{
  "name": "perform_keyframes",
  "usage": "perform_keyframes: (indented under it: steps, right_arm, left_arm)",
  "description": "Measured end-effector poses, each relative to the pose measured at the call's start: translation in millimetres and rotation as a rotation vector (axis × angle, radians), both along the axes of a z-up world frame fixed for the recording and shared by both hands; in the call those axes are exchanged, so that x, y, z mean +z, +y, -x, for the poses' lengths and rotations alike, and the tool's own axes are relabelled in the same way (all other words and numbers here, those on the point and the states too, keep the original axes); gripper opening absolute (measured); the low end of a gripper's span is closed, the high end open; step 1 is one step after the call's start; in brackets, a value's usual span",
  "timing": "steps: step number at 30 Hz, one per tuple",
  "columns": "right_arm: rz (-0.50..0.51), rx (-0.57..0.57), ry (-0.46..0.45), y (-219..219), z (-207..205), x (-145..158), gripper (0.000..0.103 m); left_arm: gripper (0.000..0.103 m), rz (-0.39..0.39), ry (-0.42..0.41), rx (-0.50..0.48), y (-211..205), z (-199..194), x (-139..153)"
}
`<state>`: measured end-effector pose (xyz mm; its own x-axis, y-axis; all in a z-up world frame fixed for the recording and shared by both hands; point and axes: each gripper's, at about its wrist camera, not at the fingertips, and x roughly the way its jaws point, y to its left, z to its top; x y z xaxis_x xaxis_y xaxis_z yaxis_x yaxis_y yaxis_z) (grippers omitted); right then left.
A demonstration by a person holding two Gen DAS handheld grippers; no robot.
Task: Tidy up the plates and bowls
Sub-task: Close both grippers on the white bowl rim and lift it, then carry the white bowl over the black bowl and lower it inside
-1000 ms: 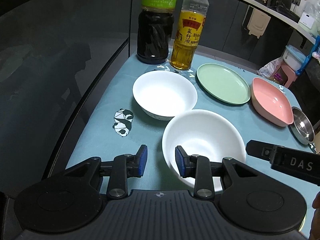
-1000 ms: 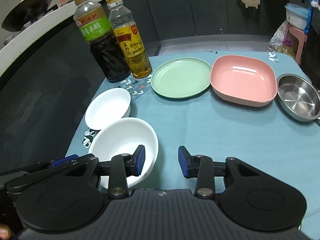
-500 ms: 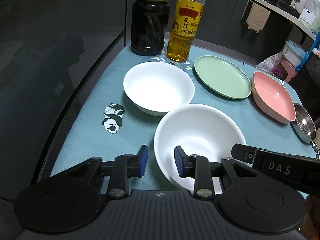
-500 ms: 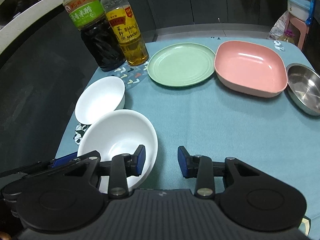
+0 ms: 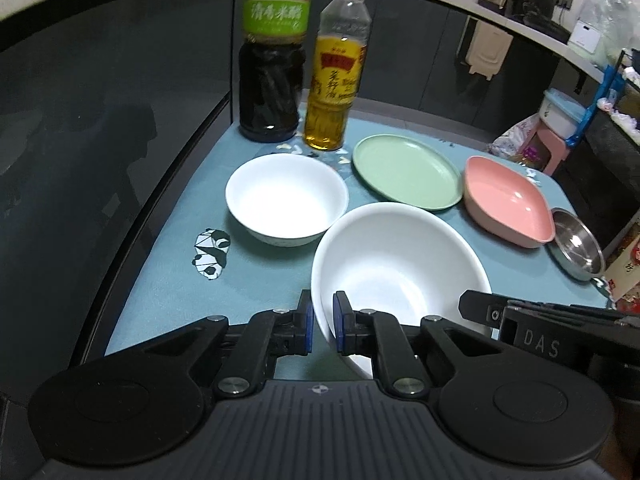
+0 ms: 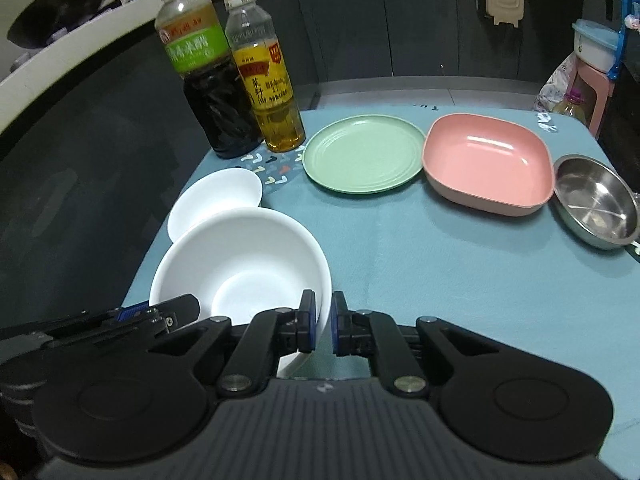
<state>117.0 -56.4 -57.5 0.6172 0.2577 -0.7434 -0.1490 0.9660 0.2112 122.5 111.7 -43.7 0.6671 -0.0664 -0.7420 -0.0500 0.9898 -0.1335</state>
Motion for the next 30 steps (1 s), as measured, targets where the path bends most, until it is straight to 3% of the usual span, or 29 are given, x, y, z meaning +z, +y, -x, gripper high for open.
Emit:
perform_keyframes:
  steps: [13,30]
  right_arm:
    - [-0.007,-0.033,-0.082,-31,62,24,0.01]
    - [-0.009,-0.037,-0.087,-49,127,19,0.01]
  left_arm:
    - [0.01,-0.012,-0.044,-0.132,-36,52,22]
    - [0.016,-0.063,-0.014,-0.224,-57,124,16]
